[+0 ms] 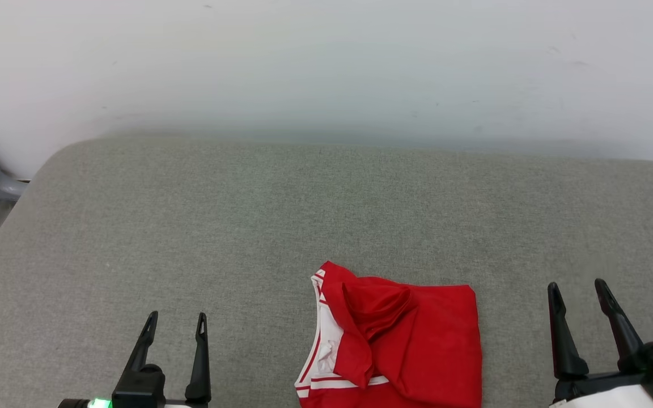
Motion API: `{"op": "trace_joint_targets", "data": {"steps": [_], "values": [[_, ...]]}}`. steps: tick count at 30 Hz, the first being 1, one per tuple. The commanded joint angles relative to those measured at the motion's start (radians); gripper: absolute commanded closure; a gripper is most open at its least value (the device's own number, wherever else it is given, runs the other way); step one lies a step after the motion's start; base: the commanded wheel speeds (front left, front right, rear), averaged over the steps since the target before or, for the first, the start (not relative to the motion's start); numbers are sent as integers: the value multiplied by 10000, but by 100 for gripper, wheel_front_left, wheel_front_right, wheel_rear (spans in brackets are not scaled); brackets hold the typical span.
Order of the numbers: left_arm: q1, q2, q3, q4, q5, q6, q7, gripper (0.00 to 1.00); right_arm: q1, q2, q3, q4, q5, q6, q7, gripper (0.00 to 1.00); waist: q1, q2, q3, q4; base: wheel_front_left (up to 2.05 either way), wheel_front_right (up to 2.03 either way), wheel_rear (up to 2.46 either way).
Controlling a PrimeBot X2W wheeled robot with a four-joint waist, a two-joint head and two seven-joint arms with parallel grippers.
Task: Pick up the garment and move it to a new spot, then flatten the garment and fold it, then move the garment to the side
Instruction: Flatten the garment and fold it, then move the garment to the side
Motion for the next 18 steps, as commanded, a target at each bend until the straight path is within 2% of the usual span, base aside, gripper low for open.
{"op": "trace_joint_targets", "data": {"steps": [1, 18], "values": [[88, 26, 2, -47, -21, 64, -45, 0, 233, 129, -81, -154, -86, -9, -8, 0, 1, 0, -27, -13, 0, 0, 0], [213, 84, -107, -127, 24, 159, -45, 0, 716, 293, -322, -220, -116, -9, -10, 0, 1, 0, -74, -28, 0, 0, 0]]}}
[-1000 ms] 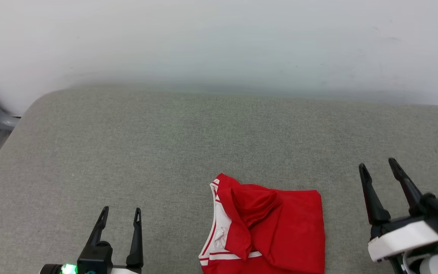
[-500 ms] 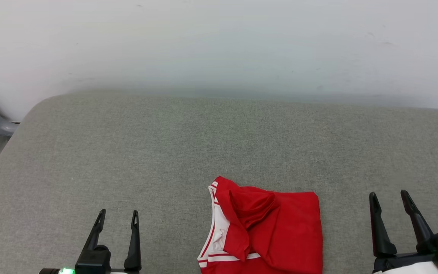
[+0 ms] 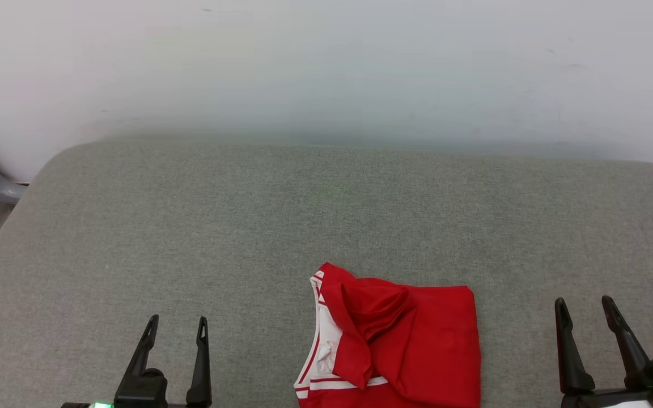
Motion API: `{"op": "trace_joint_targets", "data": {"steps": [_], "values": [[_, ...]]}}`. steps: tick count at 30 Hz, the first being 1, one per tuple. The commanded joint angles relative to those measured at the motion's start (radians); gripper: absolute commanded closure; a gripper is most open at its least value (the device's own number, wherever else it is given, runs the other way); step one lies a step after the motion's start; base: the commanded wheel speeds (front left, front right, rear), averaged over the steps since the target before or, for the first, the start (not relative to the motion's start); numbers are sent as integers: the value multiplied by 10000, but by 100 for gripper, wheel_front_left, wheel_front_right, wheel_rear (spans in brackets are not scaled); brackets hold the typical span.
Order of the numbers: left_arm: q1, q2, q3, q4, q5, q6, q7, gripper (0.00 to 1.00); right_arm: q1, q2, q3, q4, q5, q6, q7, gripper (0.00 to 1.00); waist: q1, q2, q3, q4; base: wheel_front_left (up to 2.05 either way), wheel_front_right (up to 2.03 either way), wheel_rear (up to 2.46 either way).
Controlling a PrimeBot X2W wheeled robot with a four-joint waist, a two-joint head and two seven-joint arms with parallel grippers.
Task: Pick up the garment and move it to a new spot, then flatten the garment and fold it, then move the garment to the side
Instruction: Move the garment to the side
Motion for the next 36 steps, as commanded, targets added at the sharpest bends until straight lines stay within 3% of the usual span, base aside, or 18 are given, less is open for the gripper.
{"op": "trace_joint_targets", "data": {"steps": [1, 6, 12, 16, 24, 30, 36], "values": [[31, 19, 1, -28, -6, 6, -45, 0, 63, 52, -23, 15, 34, -9, -10, 0, 1, 0, 0, 7, 0, 0, 0], [-45, 20, -38, -19, -49, -5, -45, 0, -467, 11, -159, -94, -199, -9, -10, 0, 1, 0, 34, 54, 0, 0, 0], [-134, -13, -149, 27, -53, -44, -45, 0, -1747, -913, 52, 12, 202, -9, 579, 0, 1, 0, 112, 185, 0, 0, 0], [-172, -24, -211, 22, -45, -38, -45, 0, -2790, -1848, 776, 20, 964, -9, 2015, 0, 1, 0, 206, 286, 0, 0, 0], [-424, -46, -271, 3, -70, -36, -45, 0, -4130, -3481, 2497, -16, 3323, -11, 6297, 0, 1, 0, 567, 474, 0, 0, 0], [-591, -89, -335, -18, -83, -14, -45, 0, -4044, -4168, 3049, 301, 5206, -9, 9168, 0, 1, 0, 818, 621, 0, 0, 0], [-794, -127, -399, -41, -80, -8, -45, 0, -3620, -4397, 3028, 751, 6283, -9, 10565, 0, 1, 0, 1119, 810, 0, 0, 0]]}}
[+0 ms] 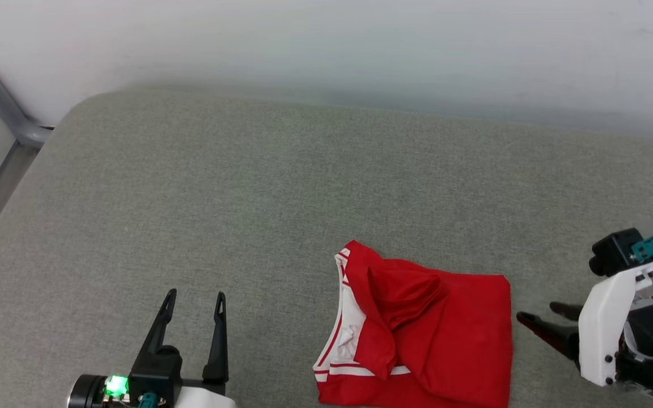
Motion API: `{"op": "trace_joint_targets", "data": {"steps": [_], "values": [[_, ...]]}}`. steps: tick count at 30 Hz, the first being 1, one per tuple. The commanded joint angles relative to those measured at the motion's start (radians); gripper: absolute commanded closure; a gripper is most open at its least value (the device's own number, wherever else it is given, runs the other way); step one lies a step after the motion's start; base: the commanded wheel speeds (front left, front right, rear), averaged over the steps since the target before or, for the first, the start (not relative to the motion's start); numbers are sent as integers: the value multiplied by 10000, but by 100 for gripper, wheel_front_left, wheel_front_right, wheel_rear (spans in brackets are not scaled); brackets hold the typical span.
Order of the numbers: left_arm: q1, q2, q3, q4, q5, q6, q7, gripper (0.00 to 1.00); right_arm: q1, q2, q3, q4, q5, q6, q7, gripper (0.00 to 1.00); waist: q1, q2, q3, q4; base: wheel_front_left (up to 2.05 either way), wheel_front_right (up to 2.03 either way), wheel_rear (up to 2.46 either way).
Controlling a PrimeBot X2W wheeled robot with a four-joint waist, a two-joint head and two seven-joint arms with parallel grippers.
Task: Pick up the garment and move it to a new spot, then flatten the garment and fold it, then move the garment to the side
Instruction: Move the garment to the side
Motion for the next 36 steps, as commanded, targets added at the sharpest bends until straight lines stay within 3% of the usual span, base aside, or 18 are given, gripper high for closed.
{"op": "trace_joint_targets", "data": {"steps": [1, 14, 26, 27, 28, 36], "values": [[-206, -17, -16, -43, -16, 25, -45, 0, 192, -38, 23, 121, 159, -9, 167, 0, 0, 0, 146, 94, 0, 0, 0], [-718, -105, -158, -55, -27, -22, -45, 0, -23, 276, 585, 1201, 963, -9, -4, 0, 0, 0, 1014, 533, 0, 0, 0], [-996, -206, -237, 56, -68, -23, -45, 0, -14, 88, 2032, 2483, 1161, -17, -714, 0, 0, 0, 1406, 821, 0, 0, 0], [-992, -207, -228, 58, -75, -21, -45, 0, -13, 47, 2138, 2538, 1210, -17, -787, 77, 0, 0, 1404, 817, 0, 0, 0], [-979, -208, -213, 69, -78, -20, -45, 0, -35, 20, 2215, 2560, 1244, -17, -908, 100, 0, 0, 1399, 808, 0, 0, 0], [-886, -186, -150, 152, -54, -55, -45, 0, -413, -396, 2672, 2420, 1494, -14, -1798, 100, 0, 0, 1248, 678, 0, 0, 0]]}}
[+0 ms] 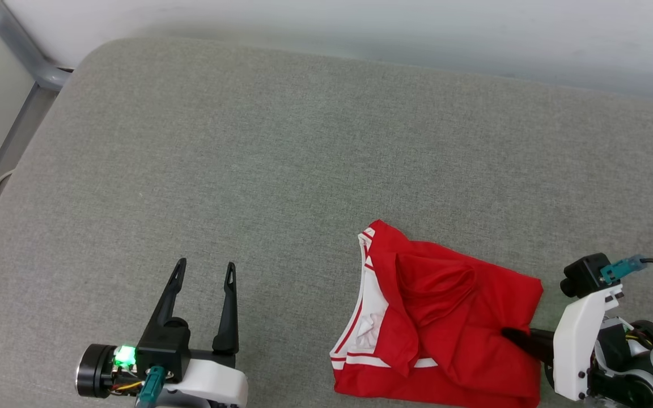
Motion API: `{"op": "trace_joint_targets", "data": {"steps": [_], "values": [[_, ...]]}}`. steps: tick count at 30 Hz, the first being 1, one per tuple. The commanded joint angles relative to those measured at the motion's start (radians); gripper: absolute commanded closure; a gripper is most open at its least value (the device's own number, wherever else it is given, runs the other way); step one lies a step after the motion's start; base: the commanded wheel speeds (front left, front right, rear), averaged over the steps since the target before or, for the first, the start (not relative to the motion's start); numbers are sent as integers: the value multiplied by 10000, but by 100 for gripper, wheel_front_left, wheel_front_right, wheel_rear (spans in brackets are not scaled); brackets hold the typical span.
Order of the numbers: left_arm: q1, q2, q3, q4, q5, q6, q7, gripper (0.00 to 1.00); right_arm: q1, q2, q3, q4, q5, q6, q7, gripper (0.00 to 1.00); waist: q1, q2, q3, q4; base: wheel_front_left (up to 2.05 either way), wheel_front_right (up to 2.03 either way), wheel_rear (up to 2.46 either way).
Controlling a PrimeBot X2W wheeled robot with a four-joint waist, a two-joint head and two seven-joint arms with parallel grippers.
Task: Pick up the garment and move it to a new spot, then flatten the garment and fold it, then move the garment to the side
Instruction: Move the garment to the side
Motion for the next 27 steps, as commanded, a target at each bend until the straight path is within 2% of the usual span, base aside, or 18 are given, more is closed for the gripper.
{"op": "trace_joint_targets", "data": {"steps": [1, 9, 13, 27], "values": [[45, -14, 9, 15, -22, -11, -45, 0, 89, -15, 240, 121, 43, -19, 9, 100, 0, 0, -40, -26, 0, 0, 0], [168, 7, 33, 29, 9, -33, -45, 0, -278, -401, 501, -268, 18, -19, -995, 100, 0, 0, -240, -233, 0, 0, 0], [241, 31, 83, 13, -5, -21, -45, 0, -484, -643, 569, -512, -111, -19, -1316, 100, 0, 0, -303, -546, 0, 0, 0], [102, 110, 283, -125, -8, -7, -36, 0, -1218, -1653, 489, -749, -859, -18, -1880, 100, 0, 0, -59, -2542, 0, 0, 0]]}}
